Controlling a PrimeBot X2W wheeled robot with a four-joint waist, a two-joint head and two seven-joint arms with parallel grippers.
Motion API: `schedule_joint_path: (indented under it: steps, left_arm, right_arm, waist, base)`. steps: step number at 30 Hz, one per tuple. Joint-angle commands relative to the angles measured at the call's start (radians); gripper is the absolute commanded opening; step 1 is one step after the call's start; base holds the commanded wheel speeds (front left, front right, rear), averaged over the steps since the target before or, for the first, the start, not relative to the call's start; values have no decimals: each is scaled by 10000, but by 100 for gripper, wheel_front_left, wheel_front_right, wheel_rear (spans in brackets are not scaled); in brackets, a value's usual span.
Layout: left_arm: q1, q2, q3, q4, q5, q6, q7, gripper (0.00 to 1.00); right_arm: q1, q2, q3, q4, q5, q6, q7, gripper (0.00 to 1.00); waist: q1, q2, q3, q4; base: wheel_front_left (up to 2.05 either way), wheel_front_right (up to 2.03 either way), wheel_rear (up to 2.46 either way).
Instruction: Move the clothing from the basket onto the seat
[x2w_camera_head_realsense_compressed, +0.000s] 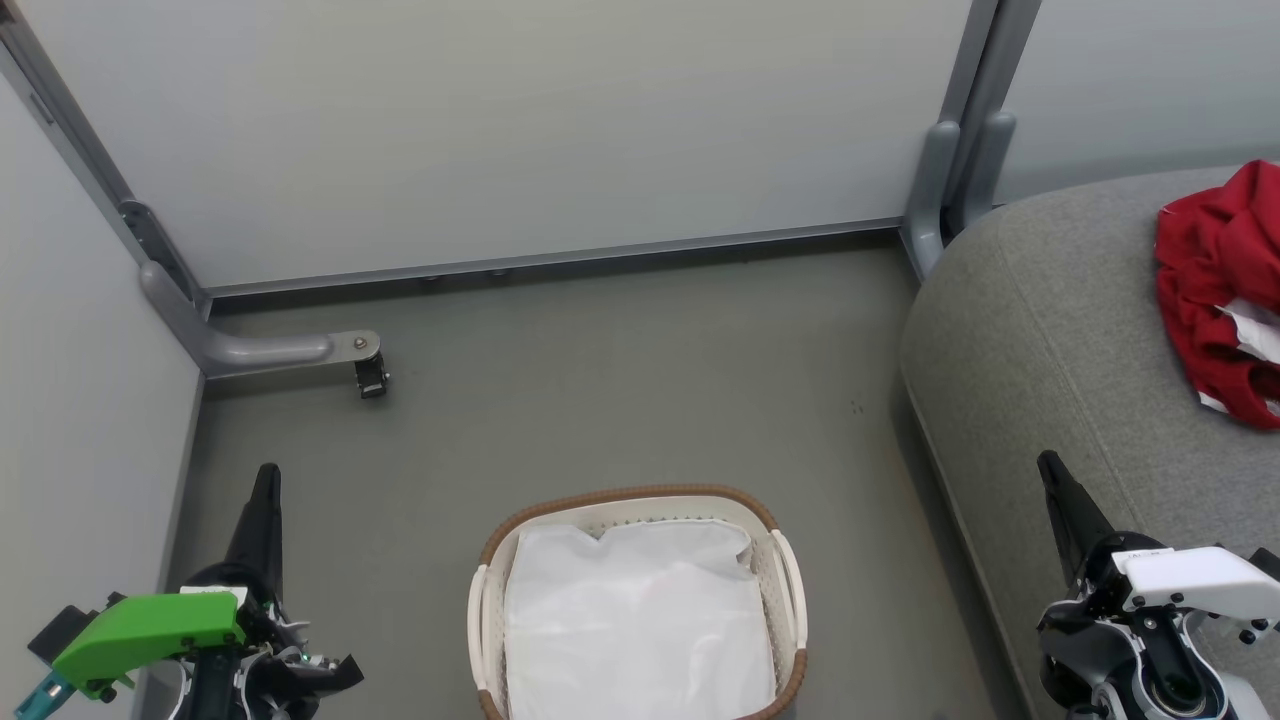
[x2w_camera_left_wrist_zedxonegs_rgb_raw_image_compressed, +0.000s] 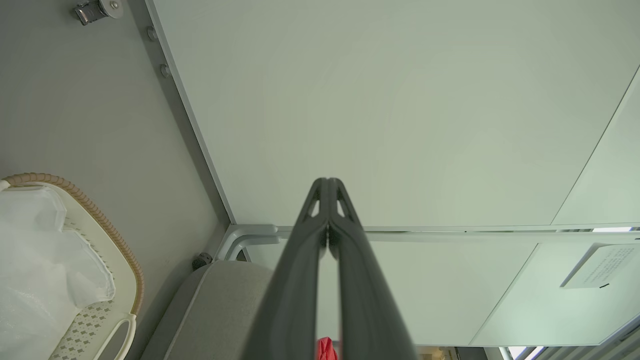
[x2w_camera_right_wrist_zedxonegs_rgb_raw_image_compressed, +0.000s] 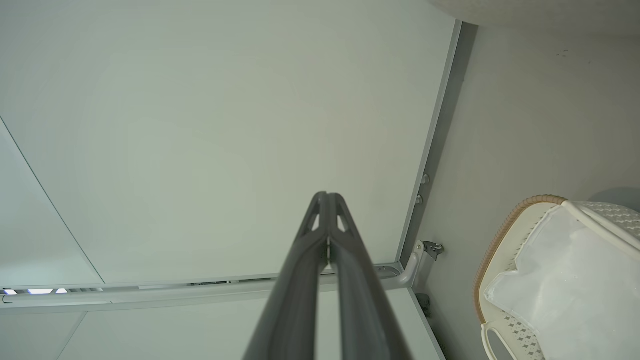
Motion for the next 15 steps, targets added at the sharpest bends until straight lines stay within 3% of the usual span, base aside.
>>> schedule_joint_path:
  steps: [1, 15]
  left_arm:
    - [-103, 10, 23, -16, -44, -46, 36, 0]
    - [-102, 10, 20, -17, -46, -46, 34, 0]
  right_arm:
    - [-79, -58, -18, -47, 41, 0, 11, 0]
    - [-78, -58, -17, -45, 40, 0, 11, 0]
  waist:
    - [-1, -1, 0, 1]
    - [-1, -1, 0, 1]
  base:
    - [0, 0, 0]
    - [0, 0, 0]
